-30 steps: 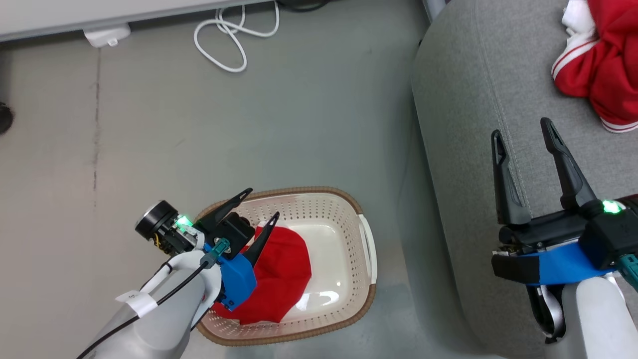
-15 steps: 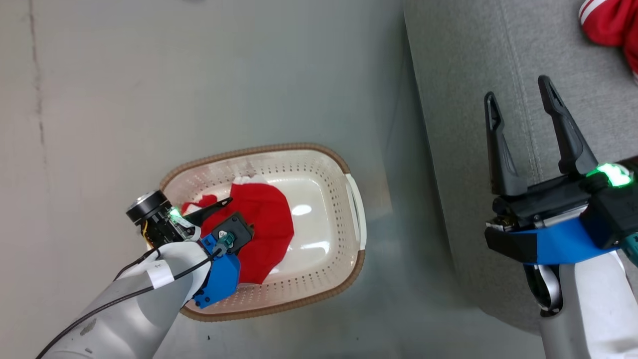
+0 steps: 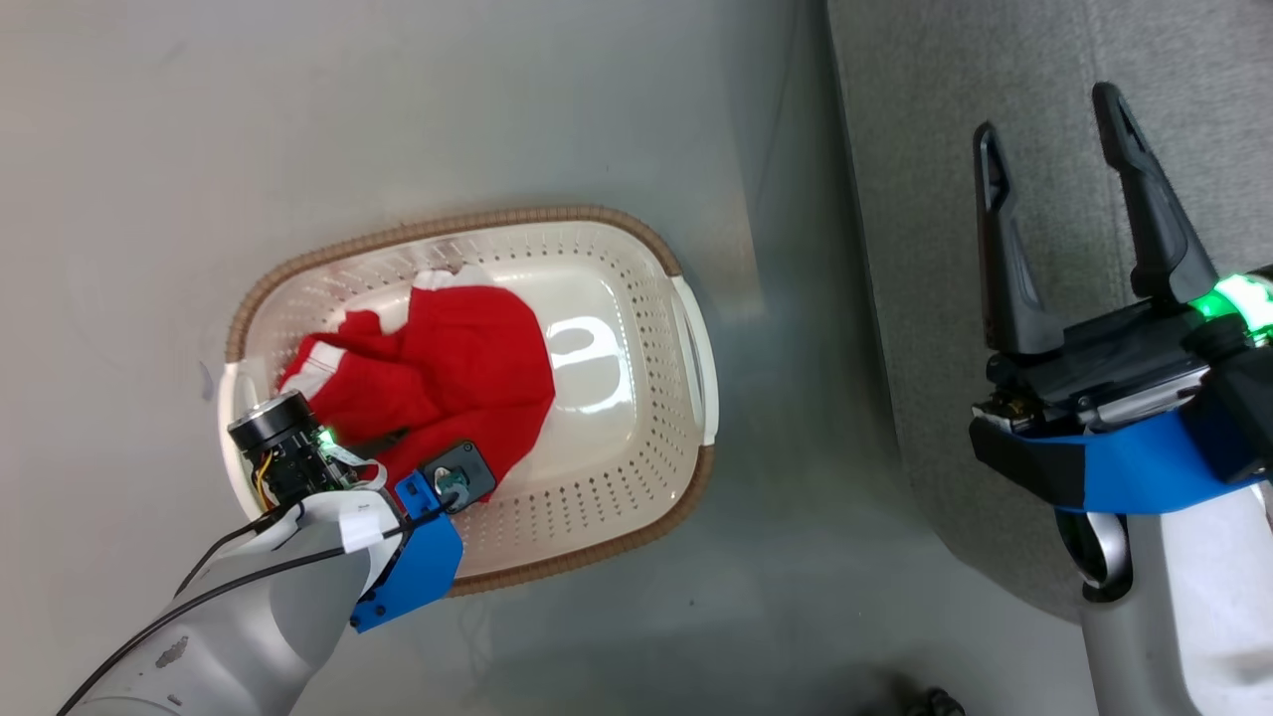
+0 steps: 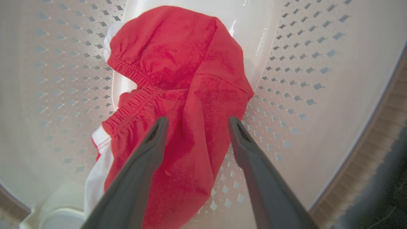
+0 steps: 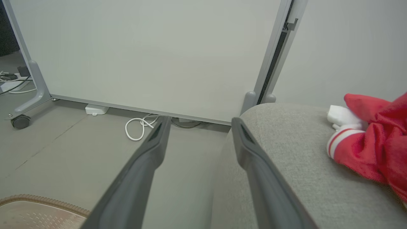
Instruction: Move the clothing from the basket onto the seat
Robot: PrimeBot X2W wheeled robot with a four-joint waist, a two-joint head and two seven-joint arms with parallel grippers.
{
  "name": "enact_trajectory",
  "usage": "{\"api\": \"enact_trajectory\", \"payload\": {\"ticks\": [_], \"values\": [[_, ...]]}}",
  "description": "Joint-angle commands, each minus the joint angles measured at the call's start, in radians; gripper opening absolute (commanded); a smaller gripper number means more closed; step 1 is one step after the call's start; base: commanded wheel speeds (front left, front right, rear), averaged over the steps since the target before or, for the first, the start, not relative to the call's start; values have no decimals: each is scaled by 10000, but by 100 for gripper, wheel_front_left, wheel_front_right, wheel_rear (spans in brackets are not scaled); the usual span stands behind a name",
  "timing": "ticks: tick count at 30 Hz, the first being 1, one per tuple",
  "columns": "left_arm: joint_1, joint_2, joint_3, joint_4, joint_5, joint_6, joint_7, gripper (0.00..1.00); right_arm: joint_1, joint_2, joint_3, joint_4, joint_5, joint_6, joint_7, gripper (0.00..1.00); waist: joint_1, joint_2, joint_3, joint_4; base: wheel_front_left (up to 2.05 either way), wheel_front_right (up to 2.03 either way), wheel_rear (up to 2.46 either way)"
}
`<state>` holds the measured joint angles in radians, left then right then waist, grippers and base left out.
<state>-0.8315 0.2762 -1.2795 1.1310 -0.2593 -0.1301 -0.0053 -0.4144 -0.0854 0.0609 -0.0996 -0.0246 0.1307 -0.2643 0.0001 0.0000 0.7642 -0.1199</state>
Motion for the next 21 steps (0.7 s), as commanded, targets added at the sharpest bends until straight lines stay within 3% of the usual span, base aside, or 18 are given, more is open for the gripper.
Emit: {"api": "enact_trajectory", "payload": {"ticks": [1, 11, 21], "values": [[-31, 24, -33, -39, 189, -3, 51, 100, -230, -43, -6, -85, -27, 1, -3, 100, -1, 0, 156, 82, 0, 0, 0], [-640, 224, -37, 413, 1871, -4, 965, 100, -476, 43, 94, -743, -187, 1, -2, 100, -1, 0, 1301, -115, 0, 0, 0], [-1175, -442, -38, 1289, 2920, -4, 1596, 100, -272, 104, 28, -1070, -521, 1, -3, 100, -1, 0, 1832, -166, 0, 0, 0]]}}
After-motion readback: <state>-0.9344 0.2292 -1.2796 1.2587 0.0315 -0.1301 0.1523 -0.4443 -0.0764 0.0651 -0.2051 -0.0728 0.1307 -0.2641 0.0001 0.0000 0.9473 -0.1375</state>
